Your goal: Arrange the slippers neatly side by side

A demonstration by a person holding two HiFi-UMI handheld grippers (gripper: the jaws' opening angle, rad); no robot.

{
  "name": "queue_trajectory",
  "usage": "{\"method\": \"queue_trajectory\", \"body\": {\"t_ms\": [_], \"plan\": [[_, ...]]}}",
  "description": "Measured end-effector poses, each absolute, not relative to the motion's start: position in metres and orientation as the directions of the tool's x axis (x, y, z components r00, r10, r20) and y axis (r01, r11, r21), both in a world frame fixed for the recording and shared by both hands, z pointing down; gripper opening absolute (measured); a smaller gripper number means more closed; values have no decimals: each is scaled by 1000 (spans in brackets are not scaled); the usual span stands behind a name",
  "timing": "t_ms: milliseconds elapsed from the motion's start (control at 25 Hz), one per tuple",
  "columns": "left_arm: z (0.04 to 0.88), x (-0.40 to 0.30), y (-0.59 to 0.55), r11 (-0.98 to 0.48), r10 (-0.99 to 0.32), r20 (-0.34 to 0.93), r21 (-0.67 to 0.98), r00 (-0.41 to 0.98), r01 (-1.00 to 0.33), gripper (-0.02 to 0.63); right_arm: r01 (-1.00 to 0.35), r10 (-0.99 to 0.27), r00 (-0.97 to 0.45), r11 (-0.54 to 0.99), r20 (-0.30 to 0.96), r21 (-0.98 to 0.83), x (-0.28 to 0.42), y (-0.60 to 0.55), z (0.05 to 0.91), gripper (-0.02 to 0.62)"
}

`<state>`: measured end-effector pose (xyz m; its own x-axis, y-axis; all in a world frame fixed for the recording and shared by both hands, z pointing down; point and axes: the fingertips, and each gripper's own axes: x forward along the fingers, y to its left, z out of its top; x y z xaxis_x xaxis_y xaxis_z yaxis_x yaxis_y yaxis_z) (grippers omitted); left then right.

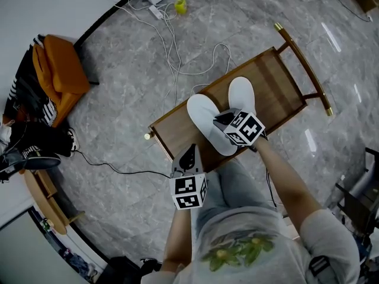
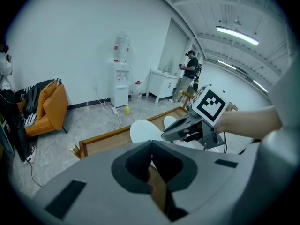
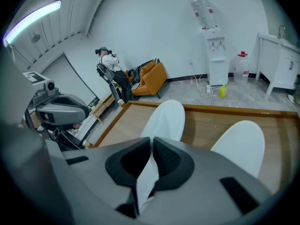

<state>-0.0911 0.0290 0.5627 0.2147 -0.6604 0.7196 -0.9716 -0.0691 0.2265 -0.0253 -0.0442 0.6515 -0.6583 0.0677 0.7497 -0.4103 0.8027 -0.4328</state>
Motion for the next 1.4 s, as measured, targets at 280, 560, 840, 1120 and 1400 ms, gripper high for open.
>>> {"method": "queue_trajectory", "body": {"t_ms": [280,560,840,1120,1400], "plan": [[568,-95,29,-62,-652,729,222,208,-973,15,-491,33,-652,743,757,-456,-32,-41,661,26],[571,-97,29,-65,-644,735,224,212,-972,15,-574,6,-634,666,773,-477,-30,-38,669,26],[572,-95,29,-76,-637,739,224,220,-972,15,-616,-61,-626,650,777,-445,-26,-41,665,81],[568,-93,24,-94,-638,737,215,225,-972,15,-674,-226,-603,658,765,-336,-4,-50,638,163],[556,-94,17,-116,-645,729,203,229,-972,15,-746,-377,-573,607,728,-273,28,-53,613,170]]}}
